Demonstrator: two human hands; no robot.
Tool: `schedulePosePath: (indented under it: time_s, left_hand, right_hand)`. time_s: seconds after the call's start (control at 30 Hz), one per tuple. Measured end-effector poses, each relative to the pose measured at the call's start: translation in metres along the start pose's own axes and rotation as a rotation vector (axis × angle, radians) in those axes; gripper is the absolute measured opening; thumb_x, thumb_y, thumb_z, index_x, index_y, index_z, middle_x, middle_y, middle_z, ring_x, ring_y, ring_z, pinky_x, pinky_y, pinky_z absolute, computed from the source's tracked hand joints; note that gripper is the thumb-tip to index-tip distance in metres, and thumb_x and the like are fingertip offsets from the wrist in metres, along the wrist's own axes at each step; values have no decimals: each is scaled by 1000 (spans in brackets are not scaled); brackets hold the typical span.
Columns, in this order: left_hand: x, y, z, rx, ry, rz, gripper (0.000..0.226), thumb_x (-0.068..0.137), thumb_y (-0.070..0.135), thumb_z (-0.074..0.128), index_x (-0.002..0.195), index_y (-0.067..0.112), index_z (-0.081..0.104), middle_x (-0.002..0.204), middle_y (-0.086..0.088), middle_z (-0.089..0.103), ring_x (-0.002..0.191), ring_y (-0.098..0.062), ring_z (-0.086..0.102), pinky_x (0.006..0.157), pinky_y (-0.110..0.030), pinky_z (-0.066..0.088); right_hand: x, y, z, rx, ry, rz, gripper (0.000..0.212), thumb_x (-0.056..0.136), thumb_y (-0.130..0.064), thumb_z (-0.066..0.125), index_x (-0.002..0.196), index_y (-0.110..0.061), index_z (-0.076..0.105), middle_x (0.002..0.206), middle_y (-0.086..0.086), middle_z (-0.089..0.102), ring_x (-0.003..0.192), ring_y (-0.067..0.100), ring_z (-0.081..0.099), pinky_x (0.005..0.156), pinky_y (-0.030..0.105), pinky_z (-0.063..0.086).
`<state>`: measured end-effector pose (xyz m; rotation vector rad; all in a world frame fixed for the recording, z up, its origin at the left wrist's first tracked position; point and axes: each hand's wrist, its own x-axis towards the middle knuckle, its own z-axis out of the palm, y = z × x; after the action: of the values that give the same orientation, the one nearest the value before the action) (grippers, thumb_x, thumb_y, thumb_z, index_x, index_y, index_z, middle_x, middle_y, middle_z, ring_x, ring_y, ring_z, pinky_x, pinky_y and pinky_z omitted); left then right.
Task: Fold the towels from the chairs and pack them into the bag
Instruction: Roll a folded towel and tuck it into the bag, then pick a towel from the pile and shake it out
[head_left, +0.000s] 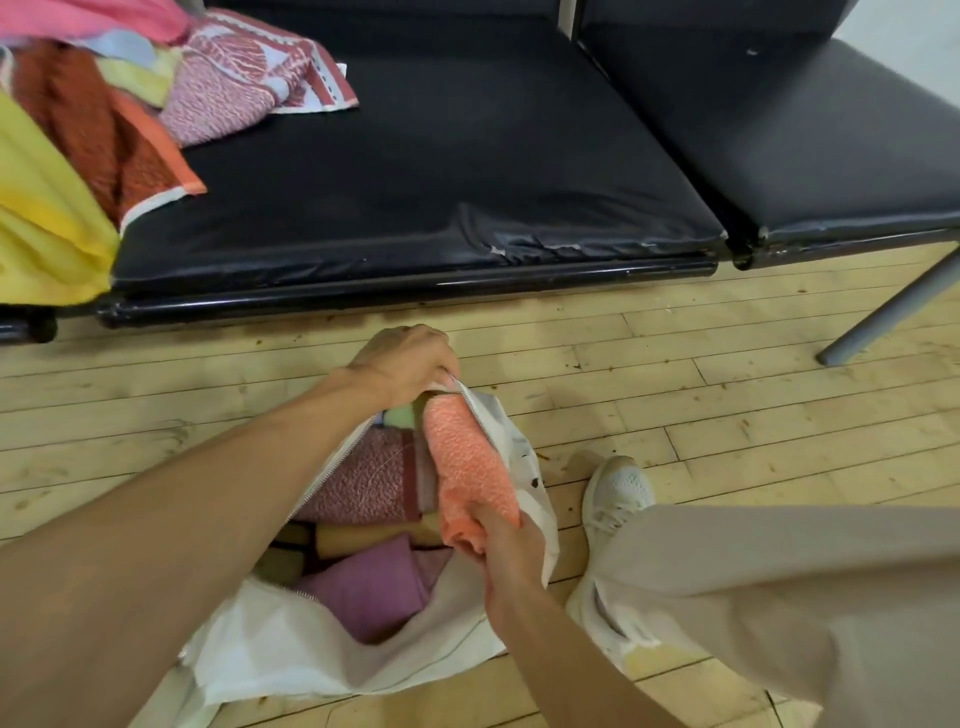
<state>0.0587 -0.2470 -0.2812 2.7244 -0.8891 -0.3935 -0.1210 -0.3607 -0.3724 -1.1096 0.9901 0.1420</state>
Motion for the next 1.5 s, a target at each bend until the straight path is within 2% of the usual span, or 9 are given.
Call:
schedulePosePath:
  time_s: [0.13,0.33,0.6,0.8,0.87,1.0,1.13,1.3,1.5]
  left_hand:
    - [-1,8,2,-31,29,20,18,91,34,62,102,26,74,85,12,49,96,-17,56,74,-27,36]
    - [-3,17,9,-28,90,83,18,90,34,62,101,26,74,86,11,58,93,-14,58,70,-26,36]
    - [-9,22,24,-47,64,1,19,93,32,60,107,28,71,110,6,64,106,-17,58,83,-30,44]
    - [-26,24,-13,-46,-153,-8,25,95,32,54,117,25,63,106,6,54,112,-20,54,93,-38,47]
    - [-33,29,-34,-30,-185,30,29,93,31,57,121,23,63,103,8,57,111,-19,56,95,-34,46]
    - [-60,47,-88,30,-222,103,33,93,25,56,126,21,60,96,8,60,95,-13,55,89,-25,40]
    - [-95,37,-139,52,-101,63,28,93,27,58,121,23,62,97,7,65,97,-14,60,83,-21,40]
    - [-135,-9,-185,28,144,-68,24,94,23,57,117,19,63,84,10,63,82,-11,58,82,-25,44]
    - [-191,-98,-185,106,491,-389,31,90,12,52,118,17,63,111,-4,62,106,-24,58,86,-34,45]
  right_hand:
    - [10,-2,16,55,-53,-60,55,73,-21,79,124,-18,57,106,9,69,90,25,70,68,31,58]
    - [31,4,-3,-650,172,-481,49,82,-44,70,122,-21,53,113,0,63,106,23,60,88,37,49]
    - [42,8,-15,-982,24,-392,71,80,-58,66,131,-14,43,124,5,58,113,25,57,94,40,49]
    - [17,-45,-24,-1271,-59,-390,4,81,-10,57,81,-12,54,77,3,59,77,24,60,66,30,49]
    - [6,-70,-24,-1355,-68,-457,5,80,-6,54,77,-9,57,74,5,60,69,23,58,66,35,54]
    - [-32,-124,-1,-1305,-192,-655,18,90,-14,58,103,-15,70,98,5,72,88,19,67,77,26,53]
    - [-78,-179,45,-1079,-309,-814,8,92,-9,61,94,-16,66,81,9,72,49,6,60,48,17,49]
    - [-124,-218,106,-871,-413,-897,8,90,-9,64,97,-11,67,75,4,69,50,13,62,44,24,50]
    - [-137,-216,192,-818,-562,-873,12,89,-8,63,100,-12,68,85,4,70,51,11,60,47,25,50]
